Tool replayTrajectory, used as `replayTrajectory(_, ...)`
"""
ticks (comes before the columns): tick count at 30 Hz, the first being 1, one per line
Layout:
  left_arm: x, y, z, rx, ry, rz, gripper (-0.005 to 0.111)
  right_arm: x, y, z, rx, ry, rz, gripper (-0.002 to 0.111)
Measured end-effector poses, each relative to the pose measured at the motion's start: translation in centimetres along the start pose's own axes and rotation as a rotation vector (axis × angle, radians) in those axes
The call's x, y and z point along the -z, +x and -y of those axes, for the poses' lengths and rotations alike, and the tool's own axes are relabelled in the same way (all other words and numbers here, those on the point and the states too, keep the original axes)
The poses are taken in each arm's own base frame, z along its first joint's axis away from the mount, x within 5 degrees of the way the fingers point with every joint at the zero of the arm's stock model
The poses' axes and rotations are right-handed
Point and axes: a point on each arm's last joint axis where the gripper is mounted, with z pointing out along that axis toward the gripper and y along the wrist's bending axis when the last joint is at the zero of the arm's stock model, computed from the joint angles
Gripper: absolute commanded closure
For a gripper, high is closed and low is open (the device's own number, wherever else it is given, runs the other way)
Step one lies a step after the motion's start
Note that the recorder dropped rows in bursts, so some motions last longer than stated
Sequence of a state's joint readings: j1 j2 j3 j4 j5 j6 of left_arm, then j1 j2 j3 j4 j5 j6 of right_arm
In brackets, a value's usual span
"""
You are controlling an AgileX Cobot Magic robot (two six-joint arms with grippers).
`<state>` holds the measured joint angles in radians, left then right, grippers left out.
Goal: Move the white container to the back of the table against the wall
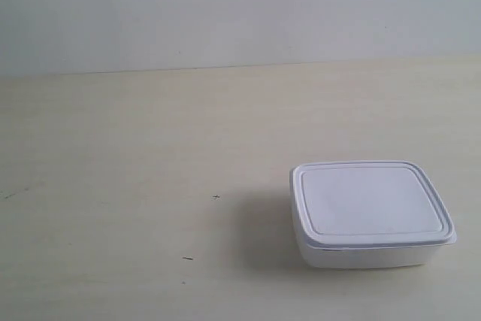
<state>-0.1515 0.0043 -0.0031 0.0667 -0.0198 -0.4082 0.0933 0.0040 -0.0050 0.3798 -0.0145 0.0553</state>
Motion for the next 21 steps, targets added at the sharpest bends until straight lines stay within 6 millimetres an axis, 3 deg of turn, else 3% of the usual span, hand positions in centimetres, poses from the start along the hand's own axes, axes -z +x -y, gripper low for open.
replayTrajectory(7,-0.7,-0.6,0.2,0.042,-0.014,-0.038,0.107,-0.8,-0.6,-0.6,-0.035,0.021,-0.124,0.108)
replayTrajectory(14,-3.9,-3.1,1.3,0.031,-0.039,-0.161,0.107,-3.6,-4.3,-3.2,-0.030,0.034,-0.356,0.108)
replayTrajectory(17,-6.0,-4.7,2.7,0.006,0.021,-0.209,0.107,-5.0,-6.2,-4.4,-0.006,0.025,-0.417,0.108)
replayTrajectory(21,-8.5,-6.3,6.3,-0.066,0.206,-0.289,0.107,-6.7,-8.5,-5.9,0.024,0.008,-0.513,0.108)
